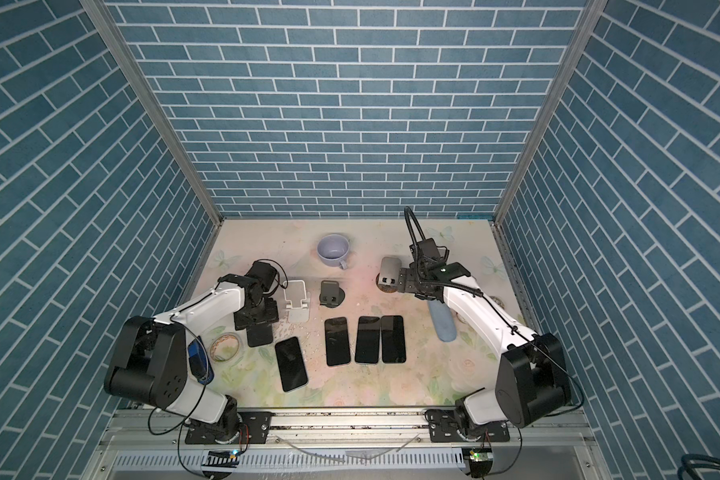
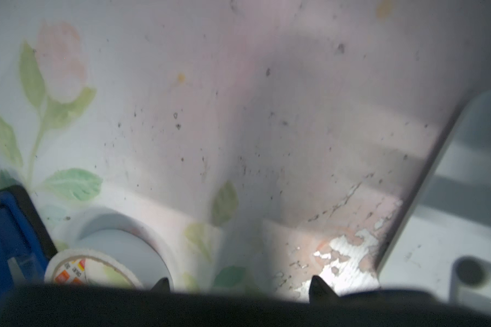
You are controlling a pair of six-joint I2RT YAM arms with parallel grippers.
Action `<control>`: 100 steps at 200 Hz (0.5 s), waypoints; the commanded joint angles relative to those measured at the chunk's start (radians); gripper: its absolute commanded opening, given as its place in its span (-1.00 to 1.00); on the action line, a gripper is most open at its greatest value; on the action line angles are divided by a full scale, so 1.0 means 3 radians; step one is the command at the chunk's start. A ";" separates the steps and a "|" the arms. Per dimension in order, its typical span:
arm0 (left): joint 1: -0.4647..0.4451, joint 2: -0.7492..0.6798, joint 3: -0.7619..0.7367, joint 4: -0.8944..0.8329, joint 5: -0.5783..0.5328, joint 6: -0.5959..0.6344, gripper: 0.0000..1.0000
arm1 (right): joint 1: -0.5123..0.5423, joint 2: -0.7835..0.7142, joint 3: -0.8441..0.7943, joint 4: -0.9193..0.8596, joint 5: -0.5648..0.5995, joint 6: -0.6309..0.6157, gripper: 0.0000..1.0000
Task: Remove the phone from the phone stand
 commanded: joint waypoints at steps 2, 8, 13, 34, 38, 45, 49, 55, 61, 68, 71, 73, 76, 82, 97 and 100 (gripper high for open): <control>0.0067 0.0147 0.0212 0.0019 -0.0022 0.0226 0.09 | -0.0007 0.0024 -0.0021 -0.0071 0.0110 -0.0057 0.82; 0.0082 0.0193 0.0249 0.0019 -0.0020 0.0261 0.09 | -0.0013 0.0025 -0.0021 -0.0075 0.0117 -0.0057 0.82; 0.0092 0.0233 0.0275 0.0019 -0.0017 0.0295 0.09 | -0.0011 0.0026 -0.0019 -0.0080 0.0120 -0.0057 0.83; 0.0133 0.0371 0.0362 0.0057 0.0040 0.0467 0.09 | -0.0011 0.0022 0.0001 -0.0103 0.0132 -0.0062 0.82; 0.0142 0.0394 0.0381 0.0060 0.0048 0.0496 0.09 | -0.0011 0.0025 0.0004 -0.0104 0.0132 -0.0062 0.82; 0.0157 0.0443 0.0418 0.0047 0.0073 0.0546 0.09 | -0.0015 0.0024 0.0013 -0.0117 0.0139 -0.0062 0.82; 0.0165 0.0461 0.0432 0.0047 0.0095 0.0580 0.09 | -0.0011 0.0025 0.0015 -0.0122 0.0140 -0.0062 0.82; 0.0174 0.0494 0.0454 0.0049 0.0121 0.0625 0.10 | -0.0012 0.0026 0.0025 -0.0128 0.0147 -0.0067 0.82; 0.0183 0.0525 0.0471 0.0049 0.0141 0.0652 0.10 | -0.0011 0.0025 0.0030 -0.0134 0.0152 -0.0067 0.83; 0.0198 0.0569 0.0492 0.0046 0.0188 0.0688 0.10 | -0.0011 0.0021 0.0040 -0.0141 0.0161 -0.0067 0.82; 0.0205 0.0581 0.0502 0.0049 0.0209 0.0703 0.10 | -0.0012 0.0021 0.0043 -0.0140 0.0162 -0.0071 0.82; 0.0208 0.0592 0.0508 0.0052 0.0226 0.0714 0.10 | -0.0011 0.0021 0.0044 -0.0139 0.0159 -0.0072 0.82; 0.0211 0.0607 0.0512 0.0058 0.0256 0.0727 0.10 | -0.0011 0.0021 0.0042 -0.0142 0.0159 -0.0070 0.82; 0.0215 0.0626 0.0519 0.0081 0.0308 0.0761 0.11 | -0.0011 0.0020 0.0047 -0.0136 0.0161 -0.0072 0.82; 0.0217 0.0695 0.0564 0.0087 0.0407 0.0852 0.12 | -0.0011 0.0028 0.0075 -0.0153 0.0158 -0.0085 0.82; 0.0218 0.0714 0.0577 0.0083 0.0430 0.0864 0.12 | -0.0011 0.0030 0.0076 -0.0158 0.0155 -0.0087 0.82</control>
